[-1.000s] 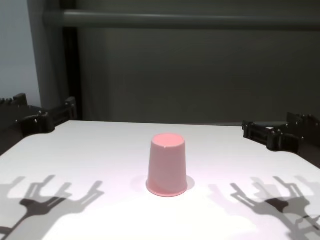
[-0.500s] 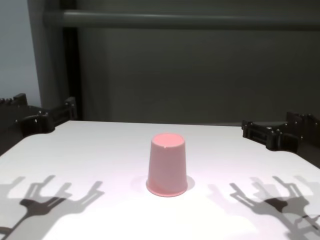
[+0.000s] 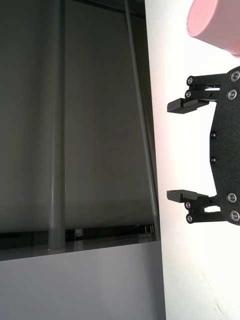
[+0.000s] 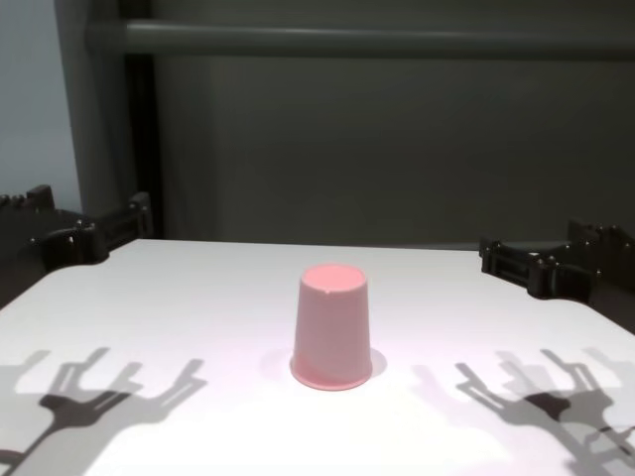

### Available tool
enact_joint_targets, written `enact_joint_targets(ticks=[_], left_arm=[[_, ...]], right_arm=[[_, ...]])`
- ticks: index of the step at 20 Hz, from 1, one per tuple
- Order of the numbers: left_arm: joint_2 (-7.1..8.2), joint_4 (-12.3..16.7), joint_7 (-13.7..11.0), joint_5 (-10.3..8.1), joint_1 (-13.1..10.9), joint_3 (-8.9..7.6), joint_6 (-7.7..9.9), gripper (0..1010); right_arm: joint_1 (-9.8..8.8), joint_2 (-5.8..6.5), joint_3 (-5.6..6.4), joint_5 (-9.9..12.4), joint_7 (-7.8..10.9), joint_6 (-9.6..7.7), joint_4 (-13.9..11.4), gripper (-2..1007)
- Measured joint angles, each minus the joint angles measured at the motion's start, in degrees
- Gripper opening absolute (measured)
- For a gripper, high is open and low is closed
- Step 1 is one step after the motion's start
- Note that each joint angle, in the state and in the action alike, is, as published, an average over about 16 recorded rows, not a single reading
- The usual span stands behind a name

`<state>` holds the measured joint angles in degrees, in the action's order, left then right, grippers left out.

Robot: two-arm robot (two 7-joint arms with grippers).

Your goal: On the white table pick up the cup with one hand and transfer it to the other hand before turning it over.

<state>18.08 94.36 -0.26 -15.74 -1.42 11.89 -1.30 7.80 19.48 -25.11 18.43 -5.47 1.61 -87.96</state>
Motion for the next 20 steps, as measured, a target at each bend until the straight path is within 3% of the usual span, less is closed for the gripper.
enact_joint_targets(ticks=[20], left_arm=[[0.0,0.0,0.0,0.0,0.0,0.0,0.0,1001]], right_arm=[[0.07,0.04,-0.09,-0.11,-0.05,0.07,0.05,1002]])
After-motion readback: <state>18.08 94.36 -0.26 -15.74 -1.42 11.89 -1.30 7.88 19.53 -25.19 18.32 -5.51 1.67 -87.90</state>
